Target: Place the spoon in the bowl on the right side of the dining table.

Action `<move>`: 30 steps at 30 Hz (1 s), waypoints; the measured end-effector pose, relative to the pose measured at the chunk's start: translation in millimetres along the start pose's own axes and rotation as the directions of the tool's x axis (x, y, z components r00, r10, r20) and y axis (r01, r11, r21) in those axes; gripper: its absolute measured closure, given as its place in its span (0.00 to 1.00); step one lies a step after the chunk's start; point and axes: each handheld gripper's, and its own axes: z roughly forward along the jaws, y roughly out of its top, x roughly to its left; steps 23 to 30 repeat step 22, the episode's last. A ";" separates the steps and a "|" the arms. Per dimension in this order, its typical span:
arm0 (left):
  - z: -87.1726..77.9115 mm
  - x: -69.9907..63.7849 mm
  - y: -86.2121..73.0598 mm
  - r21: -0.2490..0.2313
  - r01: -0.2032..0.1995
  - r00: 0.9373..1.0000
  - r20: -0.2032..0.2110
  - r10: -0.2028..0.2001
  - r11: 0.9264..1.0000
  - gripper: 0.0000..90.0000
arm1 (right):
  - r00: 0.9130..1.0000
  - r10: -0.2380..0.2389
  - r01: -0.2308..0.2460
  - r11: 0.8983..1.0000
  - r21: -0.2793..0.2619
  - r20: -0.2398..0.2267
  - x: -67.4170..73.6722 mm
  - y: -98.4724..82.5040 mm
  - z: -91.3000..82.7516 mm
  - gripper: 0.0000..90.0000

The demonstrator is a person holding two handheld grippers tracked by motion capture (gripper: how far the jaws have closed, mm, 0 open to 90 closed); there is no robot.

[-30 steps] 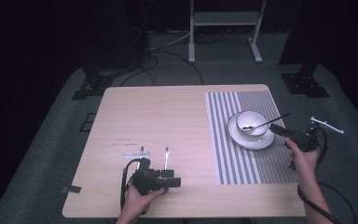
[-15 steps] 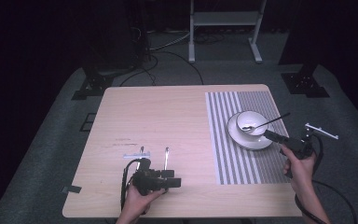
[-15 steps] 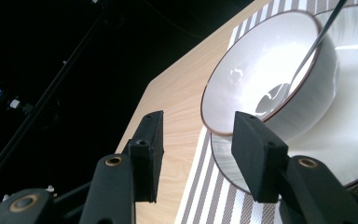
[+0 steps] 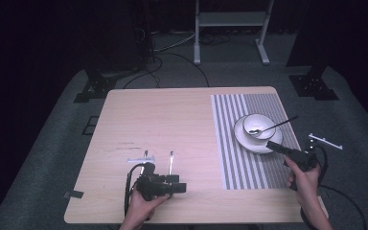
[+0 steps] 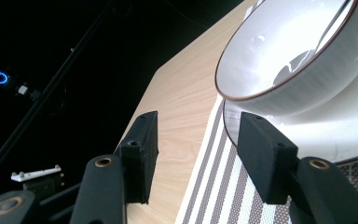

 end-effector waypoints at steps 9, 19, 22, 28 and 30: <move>-0.5 -1.4 0.2 -0.003 0.001 1.000 0.001 -0.001 1.000 0.03 | 1.000 -0.015 0.015 0.999 0.031 -0.025 2.8 -18.3 3.5 0.47; -1.4 -1.3 0.3 -0.004 -0.003 1.000 0.000 0.003 1.000 0.03 | 0.999 -0.044 0.045 0.998 0.034 -0.031 9.2 -32.2 3.7 0.44; -1.6 -1.4 0.9 -0.003 -0.005 1.000 0.001 0.005 1.000 0.03 | 0.998 -0.047 0.048 0.998 0.035 -0.033 9.7 -36.8 3.8 0.42; -1.6 -1.4 0.9 -0.003 -0.005 1.000 0.001 0.005 1.000 0.03 | 0.998 -0.047 0.048 0.998 0.035 -0.033 9.7 -36.8 3.8 0.42; -1.6 -1.4 0.9 -0.003 -0.005 1.000 0.001 0.005 1.000 0.03 | 0.998 -0.047 0.048 0.998 0.035 -0.033 9.7 -36.8 3.8 0.42</move>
